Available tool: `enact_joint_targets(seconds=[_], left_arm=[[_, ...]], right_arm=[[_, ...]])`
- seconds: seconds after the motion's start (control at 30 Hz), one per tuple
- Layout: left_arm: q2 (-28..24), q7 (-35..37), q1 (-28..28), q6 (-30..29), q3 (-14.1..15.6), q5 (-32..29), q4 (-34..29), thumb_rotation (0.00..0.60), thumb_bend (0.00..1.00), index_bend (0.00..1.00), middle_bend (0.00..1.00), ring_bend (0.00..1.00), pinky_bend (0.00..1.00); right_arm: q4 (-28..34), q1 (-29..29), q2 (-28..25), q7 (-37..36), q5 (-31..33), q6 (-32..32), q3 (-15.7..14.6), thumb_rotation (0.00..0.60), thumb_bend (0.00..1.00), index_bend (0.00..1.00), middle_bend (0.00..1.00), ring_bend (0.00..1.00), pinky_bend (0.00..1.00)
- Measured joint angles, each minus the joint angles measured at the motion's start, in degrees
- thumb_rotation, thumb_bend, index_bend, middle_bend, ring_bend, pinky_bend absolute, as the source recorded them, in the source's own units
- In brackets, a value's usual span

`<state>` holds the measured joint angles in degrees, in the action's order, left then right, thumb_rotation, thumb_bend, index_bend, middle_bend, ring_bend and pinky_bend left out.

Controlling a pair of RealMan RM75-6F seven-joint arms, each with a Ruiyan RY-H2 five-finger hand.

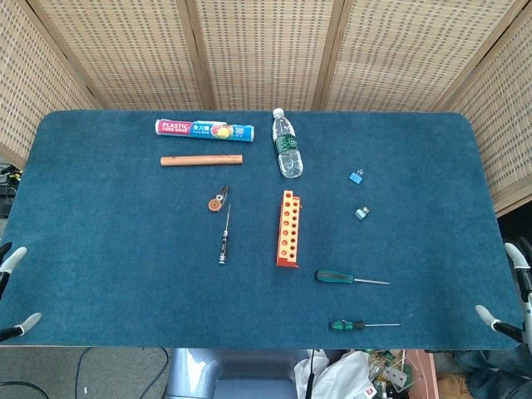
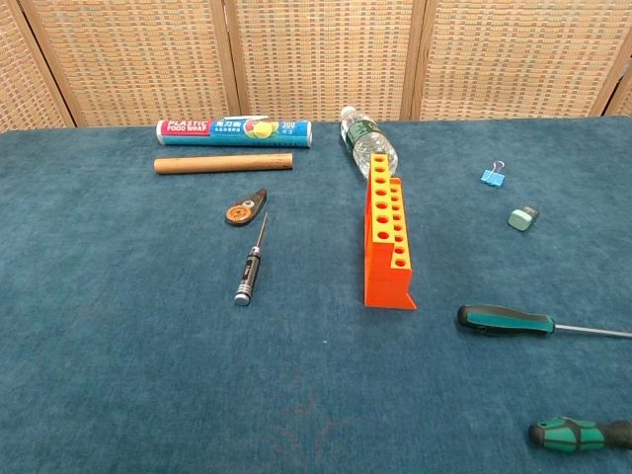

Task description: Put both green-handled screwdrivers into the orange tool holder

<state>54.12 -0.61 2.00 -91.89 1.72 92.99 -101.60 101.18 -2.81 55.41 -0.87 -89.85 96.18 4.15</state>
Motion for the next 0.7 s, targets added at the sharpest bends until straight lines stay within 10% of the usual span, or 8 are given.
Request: enact_joint_targets(seconds=[0.33, 0.7], left_arm=[[0.0, 0.0, -0.1, 0.2, -0.5, -1.1, -0.1, 0.600, 0.00, 0.00, 0.00, 0.00, 0.00], [0.7, -2.8, -1.0, 2.2, -1.2, -3.3, -1.2, 0.600, 0.00, 0.00, 0.00, 0.00, 0.00]], right_arm=[[-0.5, 1.8, -0.4, -6.8, -3.0, -3.2, -1.1, 0.600, 0.00, 0.04, 0.00, 0.00, 0.00], [-3.8, 9.4, 5.4, -9.1, -15.6, -14.3, -5.4, 0.600, 0.04, 0.36, 0.00, 0.00, 0.00]])
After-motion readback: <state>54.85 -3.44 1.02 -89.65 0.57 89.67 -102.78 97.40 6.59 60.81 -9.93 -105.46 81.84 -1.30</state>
